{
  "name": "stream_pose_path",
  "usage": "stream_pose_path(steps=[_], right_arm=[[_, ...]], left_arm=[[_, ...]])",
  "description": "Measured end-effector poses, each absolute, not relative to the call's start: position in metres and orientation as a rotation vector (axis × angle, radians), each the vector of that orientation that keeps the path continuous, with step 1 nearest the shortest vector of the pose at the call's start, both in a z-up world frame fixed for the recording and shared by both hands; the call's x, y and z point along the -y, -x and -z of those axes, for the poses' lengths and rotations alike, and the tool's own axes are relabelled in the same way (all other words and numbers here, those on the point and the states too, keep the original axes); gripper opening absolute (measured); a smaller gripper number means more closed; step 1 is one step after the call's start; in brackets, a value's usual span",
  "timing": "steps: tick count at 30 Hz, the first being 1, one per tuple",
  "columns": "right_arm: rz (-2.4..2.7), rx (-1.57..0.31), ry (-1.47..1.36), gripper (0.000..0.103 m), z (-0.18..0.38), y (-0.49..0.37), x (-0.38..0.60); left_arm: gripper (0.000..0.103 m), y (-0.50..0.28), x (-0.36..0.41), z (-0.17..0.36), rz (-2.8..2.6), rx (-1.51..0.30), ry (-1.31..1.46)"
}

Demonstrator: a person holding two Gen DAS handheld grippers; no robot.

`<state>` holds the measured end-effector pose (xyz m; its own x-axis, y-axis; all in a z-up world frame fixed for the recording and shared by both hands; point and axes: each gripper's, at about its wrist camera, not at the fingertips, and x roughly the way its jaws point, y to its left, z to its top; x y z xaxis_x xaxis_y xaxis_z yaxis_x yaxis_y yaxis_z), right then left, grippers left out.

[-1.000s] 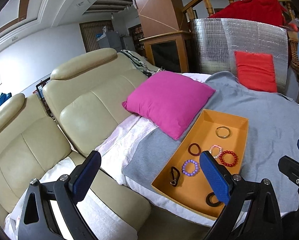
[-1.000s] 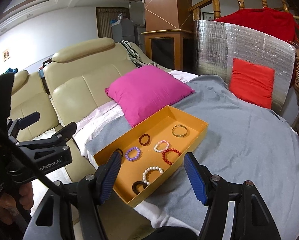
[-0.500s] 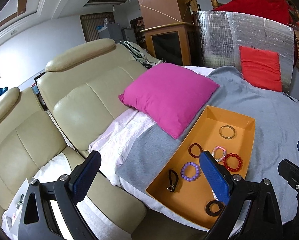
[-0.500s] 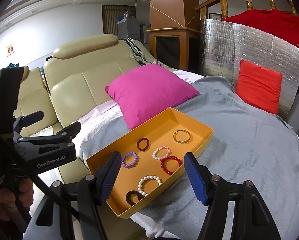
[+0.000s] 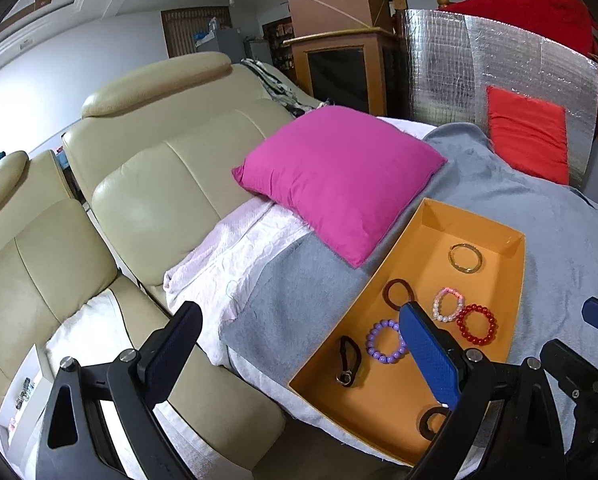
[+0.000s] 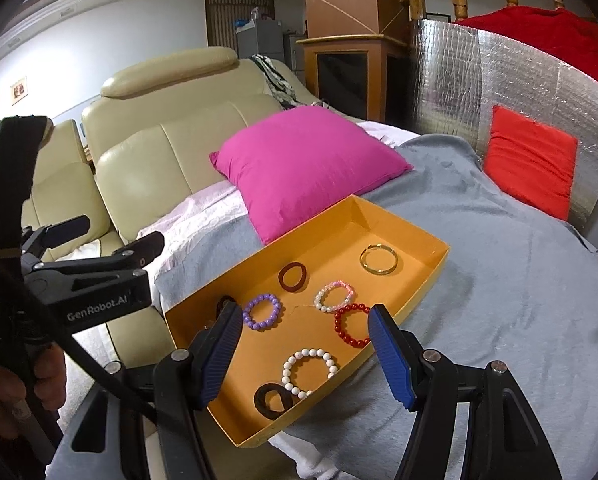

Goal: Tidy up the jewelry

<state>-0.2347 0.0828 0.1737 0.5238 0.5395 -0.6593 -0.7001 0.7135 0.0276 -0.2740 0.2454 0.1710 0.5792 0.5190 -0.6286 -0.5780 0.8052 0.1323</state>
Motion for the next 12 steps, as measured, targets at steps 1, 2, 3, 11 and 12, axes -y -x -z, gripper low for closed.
stream_pose_path(steps=[1,2,3,11,12], right_arm=[[-0.751,-0.697,0.255,0.069,-0.171,0.234,-0.084],[-0.752,-0.700,0.254,0.069,-0.169,0.233,-0.085],[-0.753,-0.703,0.250,0.069,-0.167,0.232,-0.086],[-0.755,-0.713,0.175,0.069,-0.161,0.217,-0.071],[-0.734,-0.695,0.151,0.069,-0.162,0.210,-0.057]], left_arm=[[0.099,0.273,-0.246,-0.170,-0.643,-0.709,0.090],[0.099,0.272,-0.247,-0.169,-0.644,-0.711,0.089],[0.099,0.271,-0.247,-0.168,-0.644,-0.713,0.087],[0.099,0.256,-0.223,-0.167,-0.626,-0.715,0.030],[0.099,0.248,-0.211,-0.166,-0.584,-0.722,0.021]])
